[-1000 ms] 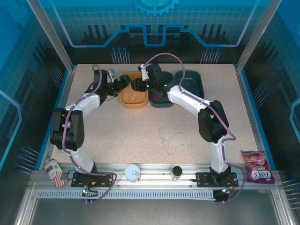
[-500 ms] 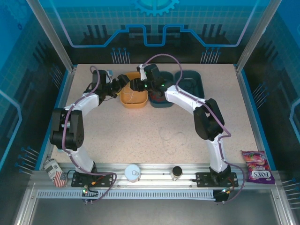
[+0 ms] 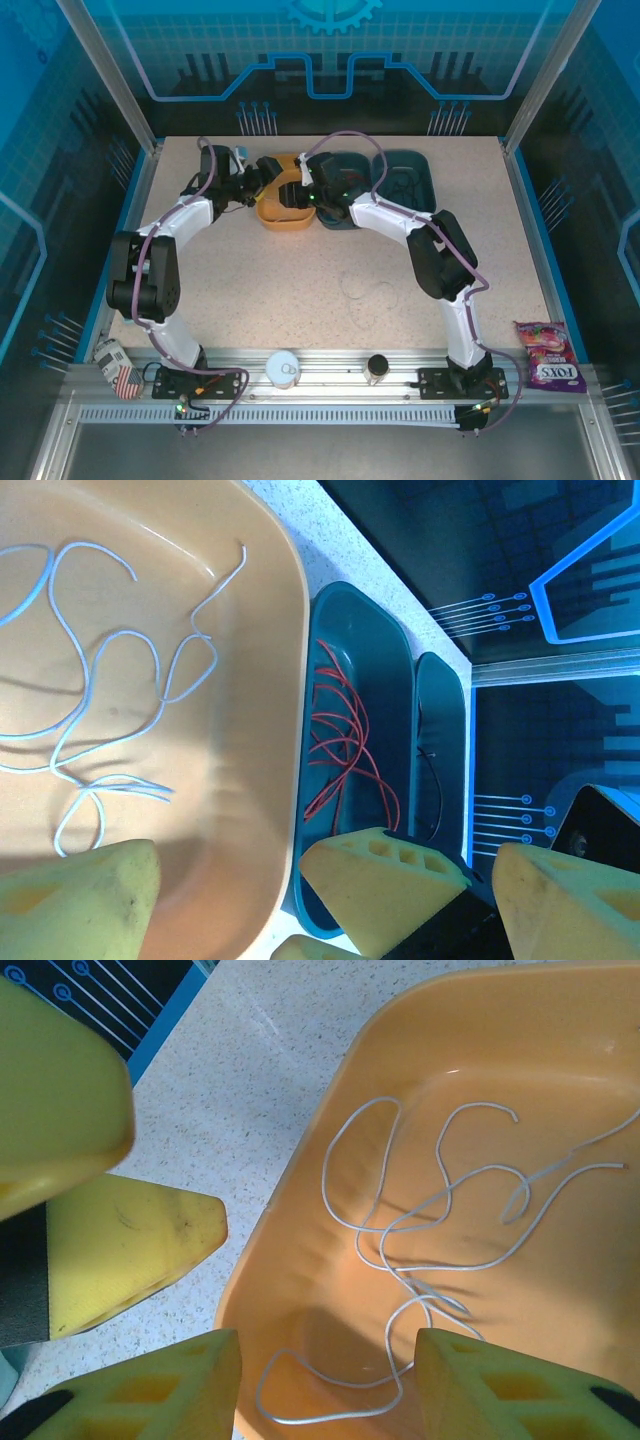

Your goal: Untangle the cables

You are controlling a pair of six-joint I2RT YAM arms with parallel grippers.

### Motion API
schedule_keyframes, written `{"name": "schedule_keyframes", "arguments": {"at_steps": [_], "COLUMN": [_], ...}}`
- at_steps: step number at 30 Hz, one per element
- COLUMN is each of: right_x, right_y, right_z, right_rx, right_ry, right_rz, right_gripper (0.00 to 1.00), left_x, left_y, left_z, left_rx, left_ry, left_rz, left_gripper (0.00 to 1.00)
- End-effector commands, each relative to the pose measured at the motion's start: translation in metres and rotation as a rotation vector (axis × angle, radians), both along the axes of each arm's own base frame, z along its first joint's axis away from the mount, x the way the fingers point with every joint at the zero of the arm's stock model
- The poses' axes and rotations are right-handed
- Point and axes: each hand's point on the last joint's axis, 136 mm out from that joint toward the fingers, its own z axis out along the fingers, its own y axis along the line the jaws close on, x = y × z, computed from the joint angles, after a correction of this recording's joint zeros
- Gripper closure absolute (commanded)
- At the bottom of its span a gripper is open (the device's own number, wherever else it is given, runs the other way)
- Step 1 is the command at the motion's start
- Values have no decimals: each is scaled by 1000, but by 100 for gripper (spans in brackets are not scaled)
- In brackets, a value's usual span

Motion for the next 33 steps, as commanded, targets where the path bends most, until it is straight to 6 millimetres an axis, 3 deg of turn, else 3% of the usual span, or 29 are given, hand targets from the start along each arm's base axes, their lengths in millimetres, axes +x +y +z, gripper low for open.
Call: {"name": "schedule_keyframes", "arguments": {"at_steps": [1,7,12,16,21,26,33], "right_x": [3,-8,-38,-79,-140,-205,-256], "right_y": [-2,-35,-76,-117,-182,-246,-288], "right_z": [7,22,30,28,17,1,-36], "right_rx": [7,-66,-184,-304,-486,-562,-545], "right_ry": [-21,-26,21,81,174,293,424], "right_rz": [-35,-87,-151,-197,-291,-422,-485], "right_gripper": [50,49,49,49,46,43,42], "left_x": [-1,-8,-32,-62,-105,-149,-194], "left_y": [-4,17,39,54,75,79,76], "left_z": [23,40,52,51,46,31,6], "left_rx": [-14,35,133,240,356,385,384], "left_ry": [-50,-88,-98,-85,-73,-72,-50], "left_rz": [-25,43,113,139,194,193,163], "left_gripper": [14,11,1,1,1,1,1]}}
